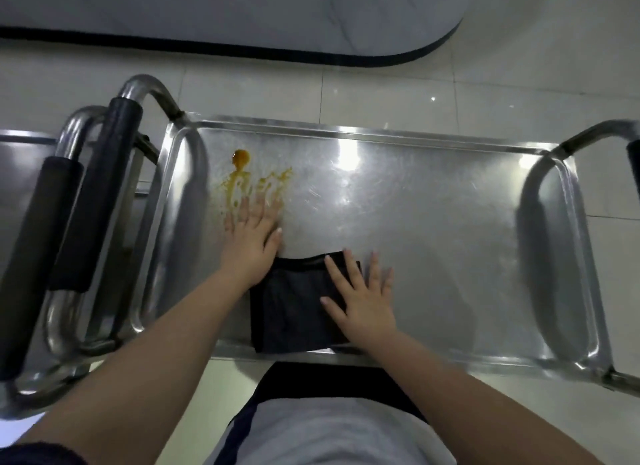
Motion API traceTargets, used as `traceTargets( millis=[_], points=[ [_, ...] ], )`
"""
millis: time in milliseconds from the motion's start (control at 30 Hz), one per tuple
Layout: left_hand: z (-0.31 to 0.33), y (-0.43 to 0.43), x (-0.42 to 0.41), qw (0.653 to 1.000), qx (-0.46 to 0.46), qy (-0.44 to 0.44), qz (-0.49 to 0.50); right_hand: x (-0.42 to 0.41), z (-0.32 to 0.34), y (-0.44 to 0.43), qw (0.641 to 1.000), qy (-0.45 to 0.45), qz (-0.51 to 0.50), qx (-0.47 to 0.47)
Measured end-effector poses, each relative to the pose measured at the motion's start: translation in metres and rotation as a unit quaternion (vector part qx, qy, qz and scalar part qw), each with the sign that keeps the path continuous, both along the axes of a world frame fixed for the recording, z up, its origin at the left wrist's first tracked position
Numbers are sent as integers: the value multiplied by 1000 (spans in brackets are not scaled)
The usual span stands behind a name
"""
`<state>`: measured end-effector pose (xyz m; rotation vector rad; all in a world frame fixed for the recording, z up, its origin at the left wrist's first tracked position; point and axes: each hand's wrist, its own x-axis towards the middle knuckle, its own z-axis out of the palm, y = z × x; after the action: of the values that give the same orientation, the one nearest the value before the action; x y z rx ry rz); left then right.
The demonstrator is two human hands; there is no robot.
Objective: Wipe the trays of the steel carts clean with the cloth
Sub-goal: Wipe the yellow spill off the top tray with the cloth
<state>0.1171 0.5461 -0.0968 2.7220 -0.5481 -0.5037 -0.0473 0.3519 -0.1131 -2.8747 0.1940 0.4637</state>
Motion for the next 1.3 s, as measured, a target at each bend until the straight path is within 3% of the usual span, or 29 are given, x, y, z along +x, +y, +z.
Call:
traceTargets(
  millis=[133, 233, 333, 467, 600, 933, 1200, 1300],
  points=[
    [7, -22, -65, 1000, -8, 14, 15, 27, -1, -50, 996, 23, -68, 60],
    [4, -49, -119, 999, 41, -4, -1, 56, 2, -66, 996, 19, -54, 71],
    [-2, -74, -159, 997, 64, 1, 48, 86, 2, -70, 998, 3, -24, 63],
    [-10, -83, -162, 991, 114, -20, 66, 128, -4, -57, 997, -21, -7, 76],
    [-20, -65, -153, 991, 117, -30, 48, 146, -18, -43, 1000, -5, -12, 18],
    [-19, 41, -76, 985, 149, -52, 63, 146, -20, -33, 999, -12, -42, -22],
    [-27, 10, 87, 987, 149, -45, 29, 149, -21, -30, 997, -20, -60, -49],
    [-30, 1, 109, 989, 139, -52, 19, 153, -21, -31, 996, -22, -68, -54]
  ],
)
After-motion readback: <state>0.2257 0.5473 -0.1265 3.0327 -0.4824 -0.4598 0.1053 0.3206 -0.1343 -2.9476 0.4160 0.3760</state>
